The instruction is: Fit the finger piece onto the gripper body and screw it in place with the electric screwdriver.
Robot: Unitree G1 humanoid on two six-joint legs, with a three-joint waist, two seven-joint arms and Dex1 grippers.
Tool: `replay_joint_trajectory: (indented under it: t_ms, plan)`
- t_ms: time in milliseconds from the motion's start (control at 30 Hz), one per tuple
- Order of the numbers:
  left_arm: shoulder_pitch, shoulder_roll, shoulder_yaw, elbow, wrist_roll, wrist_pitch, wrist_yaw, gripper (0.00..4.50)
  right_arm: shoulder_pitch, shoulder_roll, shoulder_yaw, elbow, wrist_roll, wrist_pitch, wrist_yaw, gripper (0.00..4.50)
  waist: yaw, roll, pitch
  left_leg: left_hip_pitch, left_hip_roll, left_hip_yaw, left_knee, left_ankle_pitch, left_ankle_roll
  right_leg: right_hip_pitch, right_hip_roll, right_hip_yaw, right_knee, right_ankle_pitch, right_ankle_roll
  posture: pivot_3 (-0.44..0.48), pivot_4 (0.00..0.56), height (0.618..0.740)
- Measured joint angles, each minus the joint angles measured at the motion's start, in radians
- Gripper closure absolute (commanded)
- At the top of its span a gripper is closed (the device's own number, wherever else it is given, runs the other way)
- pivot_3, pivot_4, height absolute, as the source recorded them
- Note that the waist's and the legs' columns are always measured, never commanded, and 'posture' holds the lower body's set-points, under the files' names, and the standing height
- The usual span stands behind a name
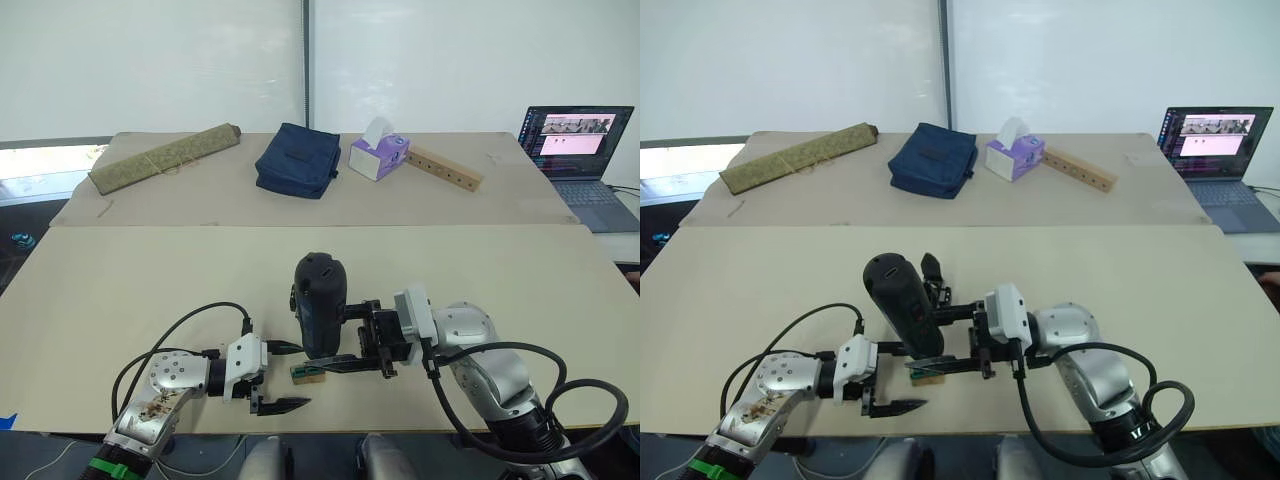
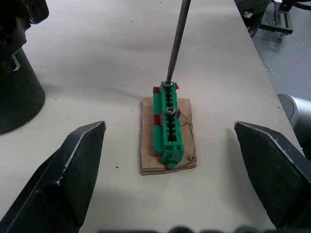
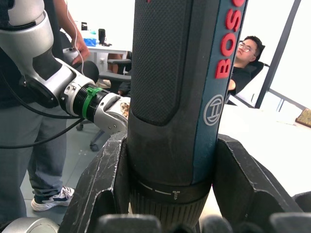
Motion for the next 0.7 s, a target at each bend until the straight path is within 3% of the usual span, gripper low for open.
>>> replay_joint_trajectory:
  t_ms: [700]
  plan:
    - [0.005, 0.000, 0.001, 0.003, 0.000, -0.016, -0.001, 0.00, 0.002, 0.001, 0.000, 0.012, -0.005, -0.001, -0.006, 2.55, 0.000, 0.000, 0.000, 0.000, 0.000, 0.000, 0.000, 0.000, 0.000, 0.000, 0.000, 0.000, 0.000, 0.000, 0.000, 0.000, 0.150, 0.740]
